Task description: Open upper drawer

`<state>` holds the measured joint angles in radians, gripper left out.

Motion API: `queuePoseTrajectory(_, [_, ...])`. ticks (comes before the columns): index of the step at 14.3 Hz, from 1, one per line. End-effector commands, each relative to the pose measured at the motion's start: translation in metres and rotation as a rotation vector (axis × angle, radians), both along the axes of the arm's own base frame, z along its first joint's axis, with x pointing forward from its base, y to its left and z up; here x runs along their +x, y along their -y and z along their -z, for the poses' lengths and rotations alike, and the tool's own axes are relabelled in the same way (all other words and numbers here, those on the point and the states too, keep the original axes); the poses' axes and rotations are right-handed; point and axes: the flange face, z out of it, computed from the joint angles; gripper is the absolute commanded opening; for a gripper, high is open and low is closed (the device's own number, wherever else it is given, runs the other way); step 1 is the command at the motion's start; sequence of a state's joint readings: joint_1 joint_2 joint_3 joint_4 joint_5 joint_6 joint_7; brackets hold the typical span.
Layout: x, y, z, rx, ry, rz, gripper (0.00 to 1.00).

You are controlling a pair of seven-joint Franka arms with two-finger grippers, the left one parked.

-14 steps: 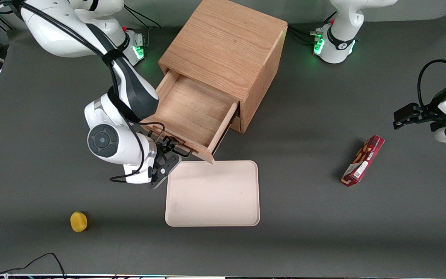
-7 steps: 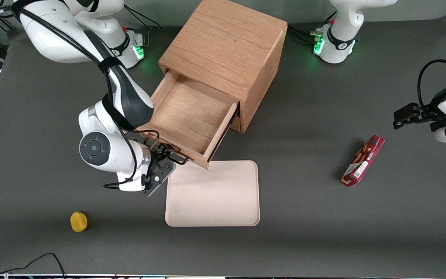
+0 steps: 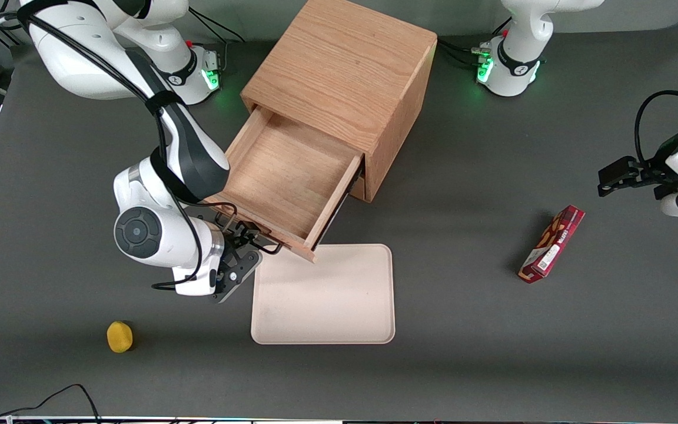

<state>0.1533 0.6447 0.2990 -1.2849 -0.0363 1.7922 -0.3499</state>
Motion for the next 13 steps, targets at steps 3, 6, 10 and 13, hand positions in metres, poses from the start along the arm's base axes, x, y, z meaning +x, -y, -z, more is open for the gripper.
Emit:
queuePoseTrajectory(3, [0.005, 0.001, -0.017, -0.033, -0.017, -0.024, 1.0])
queuePoseTrajectory(6, [0.0, -0.004, -0.035, -0.043, -0.036, -0.002, 1.0])
queuePoseTrajectory(10, [-0.015, -0.018, -0.07, -0.056, -0.053, 0.004, 1.0])
queuePoseTrajectory(13, [-0.026, -0.014, -0.099, -0.079, -0.076, 0.002, 1.0])
